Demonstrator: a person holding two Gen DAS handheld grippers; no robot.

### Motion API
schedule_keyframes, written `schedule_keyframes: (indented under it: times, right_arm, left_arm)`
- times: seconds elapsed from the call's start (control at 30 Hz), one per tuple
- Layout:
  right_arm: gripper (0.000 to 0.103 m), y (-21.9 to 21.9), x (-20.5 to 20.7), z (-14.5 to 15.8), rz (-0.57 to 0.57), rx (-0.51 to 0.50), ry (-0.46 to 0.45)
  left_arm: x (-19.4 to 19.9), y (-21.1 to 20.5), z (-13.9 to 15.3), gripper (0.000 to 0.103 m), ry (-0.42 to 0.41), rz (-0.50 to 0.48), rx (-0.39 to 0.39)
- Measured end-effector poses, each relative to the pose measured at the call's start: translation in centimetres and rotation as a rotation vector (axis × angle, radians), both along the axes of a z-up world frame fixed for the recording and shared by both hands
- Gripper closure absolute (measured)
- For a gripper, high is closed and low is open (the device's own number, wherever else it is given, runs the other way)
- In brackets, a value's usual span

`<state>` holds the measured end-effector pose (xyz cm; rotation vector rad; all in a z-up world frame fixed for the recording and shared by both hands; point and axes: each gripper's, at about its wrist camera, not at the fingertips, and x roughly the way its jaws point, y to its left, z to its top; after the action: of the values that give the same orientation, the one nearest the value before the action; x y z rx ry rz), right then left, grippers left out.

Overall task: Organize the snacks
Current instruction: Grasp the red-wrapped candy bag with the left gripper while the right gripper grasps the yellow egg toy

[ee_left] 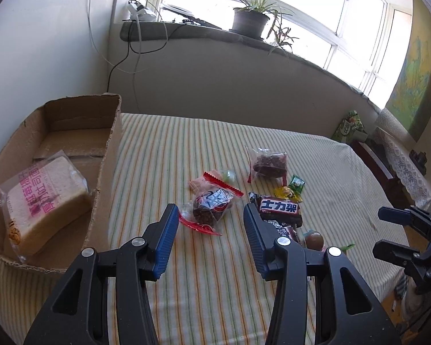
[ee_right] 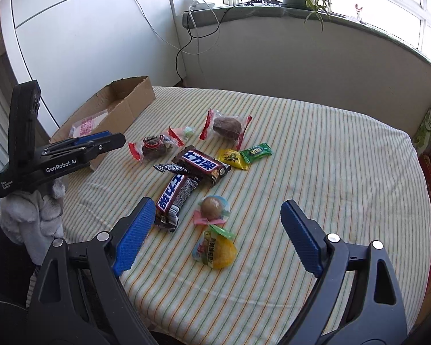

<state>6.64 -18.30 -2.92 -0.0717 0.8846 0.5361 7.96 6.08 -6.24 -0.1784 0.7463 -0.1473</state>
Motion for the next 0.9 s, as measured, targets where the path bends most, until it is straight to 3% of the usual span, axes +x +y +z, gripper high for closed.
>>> schedule_keyframes:
  times: [0.13,0.47,0.5,0.57,0.7,0.9]
  right_arm:
    - [0.015,-0.9,-1.1,-1.6,-0.013,-0.005,0.026]
    - [0.043,-0.8,-1.2,-5.3,-0.007,-0.01,0.113]
    - [0.043,-0.7,-1.1,-5.5,-0.01,-0.013,0.114]
    - [0.047,-0.6,-0.9,-5.7,-0.011,-0.006,0.12]
    - [0.054,0.0,-0.6,-6.1,-0.005,-0.013,0.118]
    - [0.071,0.7,-1.0,-6.3,0.017,-0.033,0.116]
  left_arm:
    - [1.9,-0.9,-1.1,0.058,0.028,-0.02,0.038]
    - [3.6,-1.6,-3.4,0.059,0.07,-0.054,0.067]
    - [3.6,-1.6,-3.4,0.059,0.069,-0.053,0.069]
    - [3.7,-1.7,-3.4,0.071,0.071,-0.048,0.079]
    - [3.5,-1.8,-3.3,0.072,0.061,-0.049,0.094]
    - [2.9,-1.8,-3.0,0.076,0.049,-0.048,0.095]
